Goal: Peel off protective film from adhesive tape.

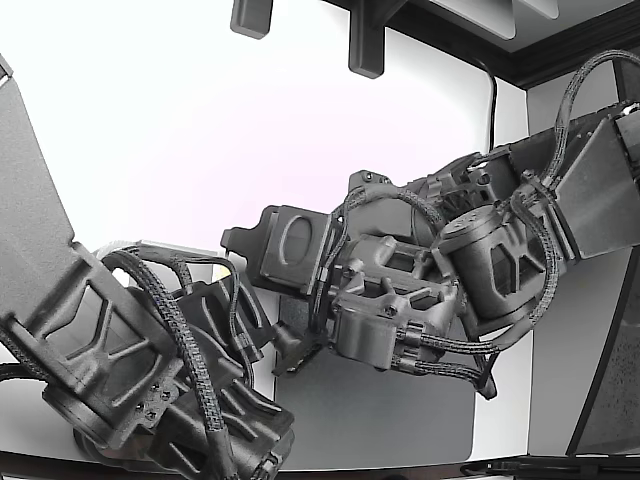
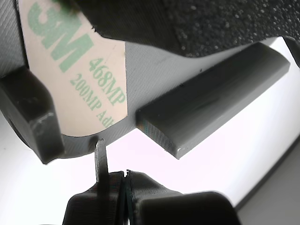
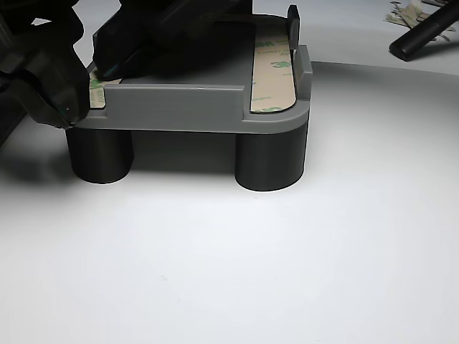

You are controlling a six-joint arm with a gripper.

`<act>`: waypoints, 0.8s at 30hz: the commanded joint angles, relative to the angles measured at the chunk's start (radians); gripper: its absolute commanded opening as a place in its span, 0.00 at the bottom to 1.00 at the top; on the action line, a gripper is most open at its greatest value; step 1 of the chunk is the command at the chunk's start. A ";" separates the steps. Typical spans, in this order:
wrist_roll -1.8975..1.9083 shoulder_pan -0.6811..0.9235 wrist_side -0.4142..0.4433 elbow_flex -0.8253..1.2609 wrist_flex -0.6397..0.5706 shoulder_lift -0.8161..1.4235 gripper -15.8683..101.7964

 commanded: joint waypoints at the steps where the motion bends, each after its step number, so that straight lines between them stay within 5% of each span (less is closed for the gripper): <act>1: 0.003 -0.008 0.006 -0.032 -0.002 0.012 0.04; 24: 0.026 0.005 0.014 -0.041 0.006 0.002 0.04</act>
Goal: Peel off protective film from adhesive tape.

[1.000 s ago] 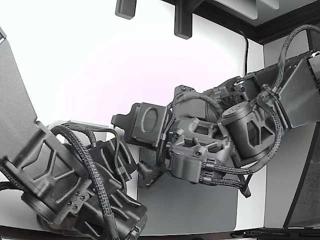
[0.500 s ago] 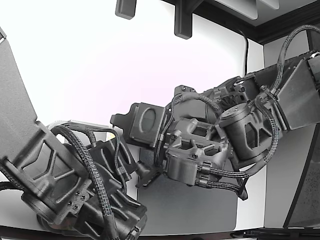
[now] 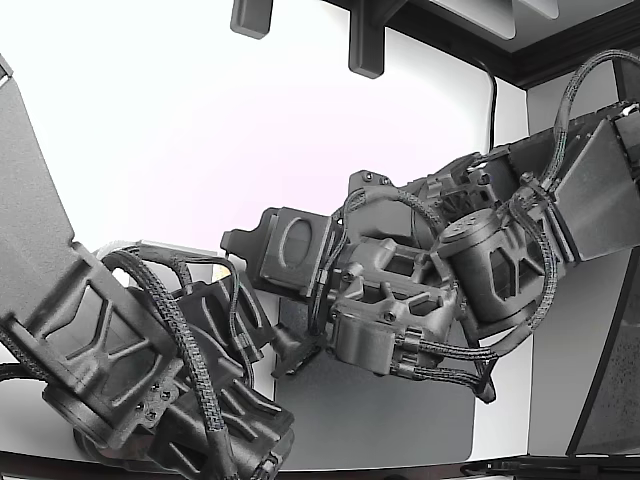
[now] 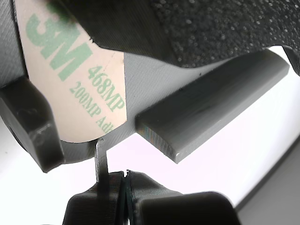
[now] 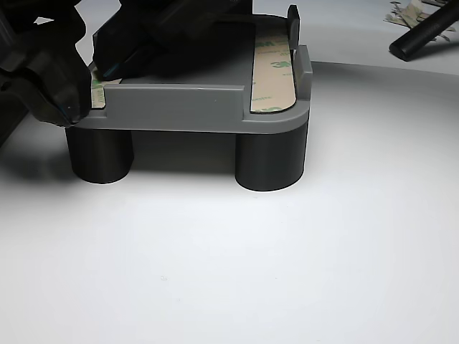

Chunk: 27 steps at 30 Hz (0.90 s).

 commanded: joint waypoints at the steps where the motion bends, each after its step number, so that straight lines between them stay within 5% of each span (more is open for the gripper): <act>1: 0.002 -0.005 0.008 -0.031 -0.003 0.014 0.04; 27: 0.017 0.003 0.017 -0.041 0.003 -0.003 0.04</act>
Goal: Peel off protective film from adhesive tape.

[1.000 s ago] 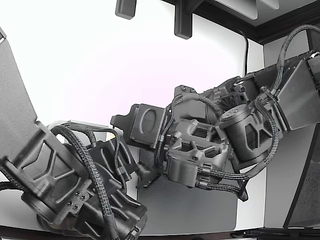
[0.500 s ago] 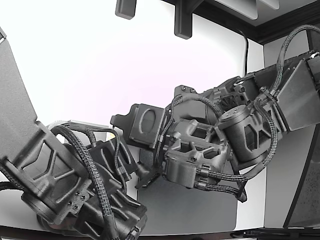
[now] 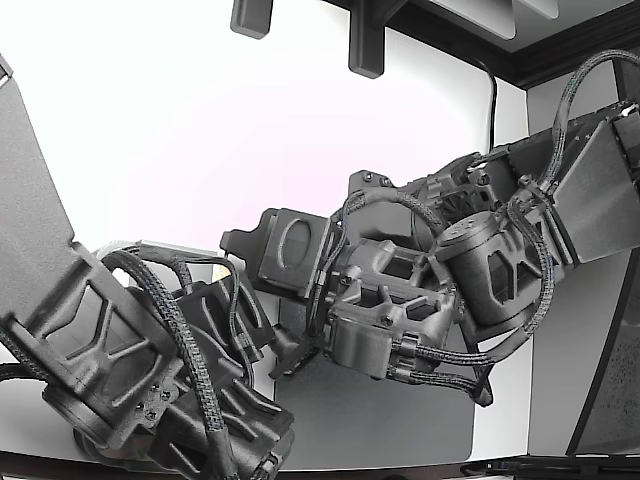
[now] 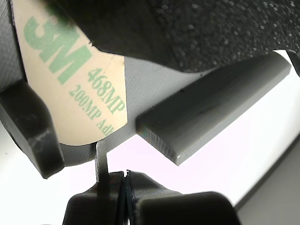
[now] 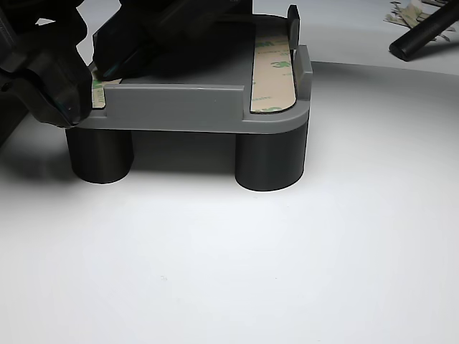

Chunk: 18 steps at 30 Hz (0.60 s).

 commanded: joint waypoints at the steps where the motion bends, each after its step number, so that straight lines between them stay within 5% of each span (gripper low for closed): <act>1: 0.002 -0.005 0.005 -0.031 -0.003 0.015 0.04; 18: 0.011 0.005 0.008 -0.034 0.000 0.017 0.04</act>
